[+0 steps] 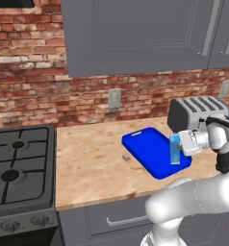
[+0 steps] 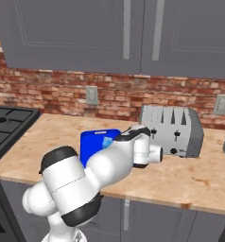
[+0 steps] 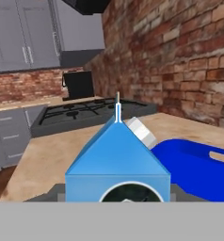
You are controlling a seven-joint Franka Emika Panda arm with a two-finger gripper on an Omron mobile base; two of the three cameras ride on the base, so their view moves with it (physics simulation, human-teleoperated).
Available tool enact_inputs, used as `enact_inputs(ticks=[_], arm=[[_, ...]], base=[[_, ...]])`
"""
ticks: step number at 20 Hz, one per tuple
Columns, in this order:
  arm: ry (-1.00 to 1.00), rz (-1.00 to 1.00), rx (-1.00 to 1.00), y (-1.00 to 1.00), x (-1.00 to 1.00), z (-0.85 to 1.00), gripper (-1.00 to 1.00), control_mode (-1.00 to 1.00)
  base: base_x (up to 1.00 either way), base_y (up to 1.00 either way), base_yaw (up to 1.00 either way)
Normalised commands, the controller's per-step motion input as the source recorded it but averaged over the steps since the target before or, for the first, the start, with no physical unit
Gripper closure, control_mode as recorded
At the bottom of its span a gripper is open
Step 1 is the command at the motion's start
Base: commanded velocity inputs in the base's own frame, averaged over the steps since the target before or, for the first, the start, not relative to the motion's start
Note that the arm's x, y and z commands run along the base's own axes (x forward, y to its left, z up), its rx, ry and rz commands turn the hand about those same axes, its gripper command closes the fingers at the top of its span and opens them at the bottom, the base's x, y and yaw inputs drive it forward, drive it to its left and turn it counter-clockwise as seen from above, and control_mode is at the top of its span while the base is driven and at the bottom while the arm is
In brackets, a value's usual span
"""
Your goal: Take out the milk from the fridge and place it on the tray on the counter. Then take the sugar cube near the tray and place it in the tray.
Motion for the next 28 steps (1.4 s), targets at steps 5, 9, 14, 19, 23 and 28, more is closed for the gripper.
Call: enact_inputs(ticks=[5,9,14,19,23,28], arm=[[-0.04,0.09,0.00,-0.17,0.11,-0.13,1.00,-1.00],[-0.02,0.08,0.00,-0.20,0.17,-0.04,1.00,-1.00],[-0.07,0.03,0.00,-0.04,0.23,-0.01,1.00,-1.00],[0.00,0.02,0.04,-0.03,0.30,-0.15,1.00,-1.00],[0.00,0.01,0.01,-0.02,0.18,-0.24,1.00,-1.00],[-0.15,0.01,0.00,0.00,-0.02,-0.43,1.00,-1.00]], base=[[0.00,0.00,0.00],[0.00,0.00,0.00],[0.00,0.00,0.00],[0.00,0.00,0.00],[0.00,0.00,0.00],[0.00,0.00,0.00]])
